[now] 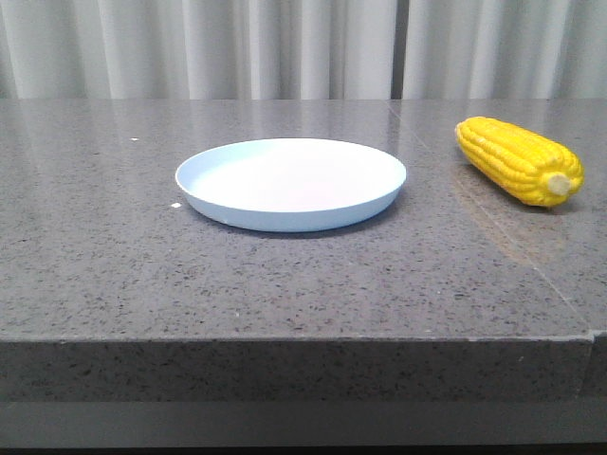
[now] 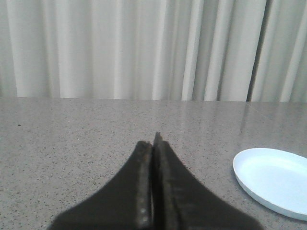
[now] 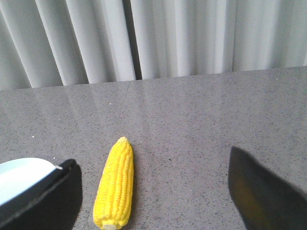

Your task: Place corn on plate with both arms

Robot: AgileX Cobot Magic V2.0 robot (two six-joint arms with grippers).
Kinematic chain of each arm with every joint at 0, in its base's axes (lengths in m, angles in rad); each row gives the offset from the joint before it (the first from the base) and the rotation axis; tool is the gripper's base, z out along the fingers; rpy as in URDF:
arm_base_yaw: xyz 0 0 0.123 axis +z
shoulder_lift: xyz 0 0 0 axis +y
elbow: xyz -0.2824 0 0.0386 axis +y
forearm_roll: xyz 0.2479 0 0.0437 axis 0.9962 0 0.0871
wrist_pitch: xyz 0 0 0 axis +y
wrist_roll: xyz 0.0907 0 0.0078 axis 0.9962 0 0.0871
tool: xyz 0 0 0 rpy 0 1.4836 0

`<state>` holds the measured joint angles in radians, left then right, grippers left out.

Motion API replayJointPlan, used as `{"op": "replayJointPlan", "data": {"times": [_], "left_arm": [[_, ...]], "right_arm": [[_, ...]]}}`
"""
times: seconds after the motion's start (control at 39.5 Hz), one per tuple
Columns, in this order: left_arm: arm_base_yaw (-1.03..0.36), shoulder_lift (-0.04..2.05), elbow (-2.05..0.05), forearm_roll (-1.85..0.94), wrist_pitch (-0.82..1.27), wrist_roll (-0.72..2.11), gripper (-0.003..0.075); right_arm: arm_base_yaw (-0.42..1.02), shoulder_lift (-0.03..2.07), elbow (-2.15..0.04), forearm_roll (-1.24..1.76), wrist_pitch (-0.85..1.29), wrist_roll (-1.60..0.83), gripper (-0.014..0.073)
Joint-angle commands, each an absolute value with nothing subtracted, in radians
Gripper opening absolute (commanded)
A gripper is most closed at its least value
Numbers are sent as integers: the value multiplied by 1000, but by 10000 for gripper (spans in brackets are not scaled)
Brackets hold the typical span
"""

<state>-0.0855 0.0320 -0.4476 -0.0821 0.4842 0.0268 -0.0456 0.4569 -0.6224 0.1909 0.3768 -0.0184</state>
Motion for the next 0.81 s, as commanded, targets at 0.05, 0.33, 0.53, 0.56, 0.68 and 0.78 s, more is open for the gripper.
{"op": "replayJointPlan", "data": {"times": [0.05,0.33,0.53,0.56,0.68,0.78], "left_arm": [[-85,46,-473,-86,395,24,-20],[-85,46,-473,-86,395,24,-20],[-85,46,-473,-86,395,24,-20],[-85,46,-473,-86,395,24,-20],[-85,46,-473,-86,395,24,-20],[-85,46,-473,-86,395,24,-20]], "right_arm": [[-51,501,-665,199,329,-23,643],[-46,791,-863,210,552,-24,643],[35,1021,-999,268,619,-36,643],[47,1044,-1014,268,620,-36,643],[92,1184,-1077,283,632,-35,643],[94,1299,-1132,293,684,-35,643]]}}
